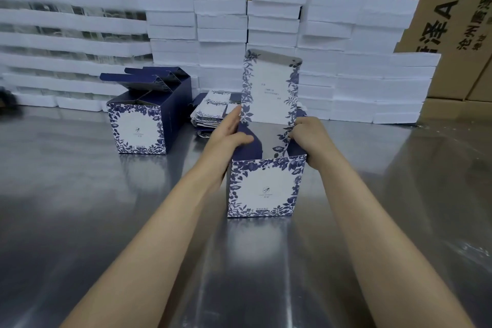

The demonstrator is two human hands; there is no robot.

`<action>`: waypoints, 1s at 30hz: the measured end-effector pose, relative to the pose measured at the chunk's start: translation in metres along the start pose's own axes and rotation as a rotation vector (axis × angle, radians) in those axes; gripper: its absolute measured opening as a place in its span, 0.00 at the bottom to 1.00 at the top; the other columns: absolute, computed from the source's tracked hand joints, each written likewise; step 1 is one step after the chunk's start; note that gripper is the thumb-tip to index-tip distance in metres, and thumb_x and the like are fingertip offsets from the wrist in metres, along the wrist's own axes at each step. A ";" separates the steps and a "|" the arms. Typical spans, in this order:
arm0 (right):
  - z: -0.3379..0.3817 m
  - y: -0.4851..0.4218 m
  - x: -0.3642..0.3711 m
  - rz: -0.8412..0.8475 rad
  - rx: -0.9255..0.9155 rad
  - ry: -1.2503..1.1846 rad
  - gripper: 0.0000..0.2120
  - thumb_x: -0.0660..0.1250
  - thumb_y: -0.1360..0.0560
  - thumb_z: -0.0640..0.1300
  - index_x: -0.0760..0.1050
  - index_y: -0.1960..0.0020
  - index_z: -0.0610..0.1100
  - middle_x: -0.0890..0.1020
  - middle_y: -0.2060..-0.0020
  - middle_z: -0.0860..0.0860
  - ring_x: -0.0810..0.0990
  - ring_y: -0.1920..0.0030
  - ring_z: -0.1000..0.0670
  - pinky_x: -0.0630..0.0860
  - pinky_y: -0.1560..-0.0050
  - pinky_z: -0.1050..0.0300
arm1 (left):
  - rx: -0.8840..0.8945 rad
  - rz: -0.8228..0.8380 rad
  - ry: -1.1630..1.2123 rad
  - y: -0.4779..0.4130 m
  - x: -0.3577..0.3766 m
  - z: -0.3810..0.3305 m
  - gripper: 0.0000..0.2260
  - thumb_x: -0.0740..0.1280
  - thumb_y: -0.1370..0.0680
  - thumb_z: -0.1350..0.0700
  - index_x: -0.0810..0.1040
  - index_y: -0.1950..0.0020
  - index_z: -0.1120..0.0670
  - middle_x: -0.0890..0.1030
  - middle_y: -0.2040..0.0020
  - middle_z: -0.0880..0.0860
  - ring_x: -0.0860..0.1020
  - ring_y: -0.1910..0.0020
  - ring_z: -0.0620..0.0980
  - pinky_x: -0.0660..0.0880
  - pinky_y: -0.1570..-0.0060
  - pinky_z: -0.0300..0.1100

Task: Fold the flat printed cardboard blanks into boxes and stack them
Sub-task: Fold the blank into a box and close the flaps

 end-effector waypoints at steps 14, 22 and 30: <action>0.000 0.007 0.012 0.363 0.025 -0.041 0.28 0.49 0.30 0.27 0.69 0.35 0.45 0.70 0.59 0.46 0.69 0.67 0.49 0.69 0.72 0.60 | 0.027 -0.162 -0.021 -0.007 -0.011 0.000 0.36 0.52 0.29 0.75 0.62 0.23 0.52 0.68 0.26 0.48 0.66 0.30 0.44 0.72 0.43 0.33; -0.002 0.003 0.009 0.116 -0.292 -0.107 0.14 0.54 0.21 0.29 0.78 0.49 0.37 0.81 0.57 0.48 0.78 0.55 0.49 0.74 0.52 0.56 | 0.135 -0.204 0.079 -0.014 -0.022 0.011 0.27 0.63 0.21 0.68 0.63 0.25 0.50 0.75 0.37 0.48 0.75 0.41 0.43 0.74 0.44 0.35; 0.018 0.007 -0.015 0.269 -0.345 0.195 0.13 0.62 0.22 0.40 0.84 0.49 0.50 0.73 0.32 0.58 0.71 0.36 0.63 0.65 0.37 0.70 | 0.425 -0.192 -0.104 -0.001 -0.021 0.007 0.16 0.54 0.24 0.59 0.81 0.52 0.56 0.84 0.52 0.53 0.80 0.45 0.53 0.74 0.41 0.46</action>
Point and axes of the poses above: each hand's wrist, its own y-axis away from the middle knuckle, its own x-axis out of the palm, z = x × y, the point moved 5 cm from there along -y, towards the middle knuckle
